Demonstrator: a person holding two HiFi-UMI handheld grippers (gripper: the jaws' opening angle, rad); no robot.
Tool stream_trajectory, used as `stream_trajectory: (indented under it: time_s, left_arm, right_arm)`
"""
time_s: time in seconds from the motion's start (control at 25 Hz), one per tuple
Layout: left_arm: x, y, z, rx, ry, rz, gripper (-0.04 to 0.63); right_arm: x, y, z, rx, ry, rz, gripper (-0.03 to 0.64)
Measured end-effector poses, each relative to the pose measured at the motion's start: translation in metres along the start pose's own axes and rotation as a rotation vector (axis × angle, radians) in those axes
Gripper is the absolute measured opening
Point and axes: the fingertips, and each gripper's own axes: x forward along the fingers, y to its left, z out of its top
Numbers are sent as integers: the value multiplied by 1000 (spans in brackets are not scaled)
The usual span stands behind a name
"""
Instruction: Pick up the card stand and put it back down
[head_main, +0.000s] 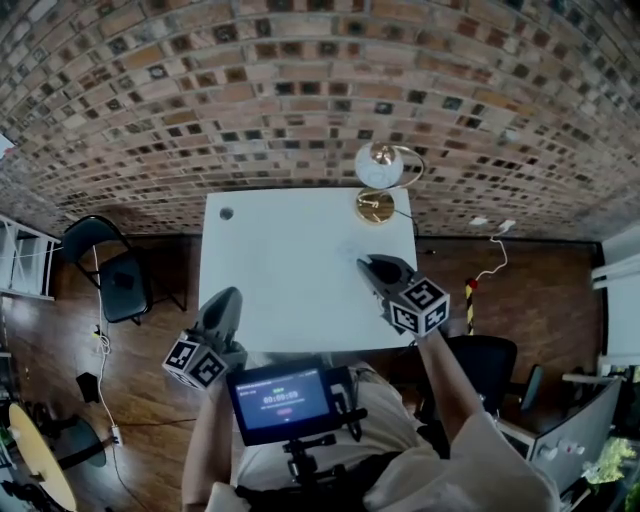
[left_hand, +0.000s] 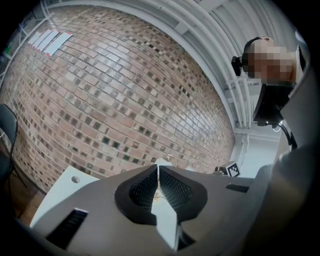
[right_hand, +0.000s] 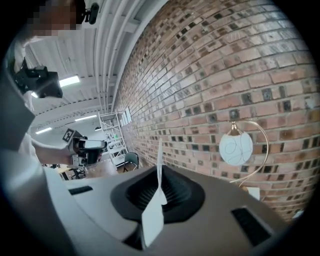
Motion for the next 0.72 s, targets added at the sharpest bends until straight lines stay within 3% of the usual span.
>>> stream_trajectory:
  time_s: [0.72]
  left_arm:
    - [-6, -13, 60, 52, -49, 2, 14]
  right_arm:
    - [-62, 50, 111, -137, -117, 38, 25]
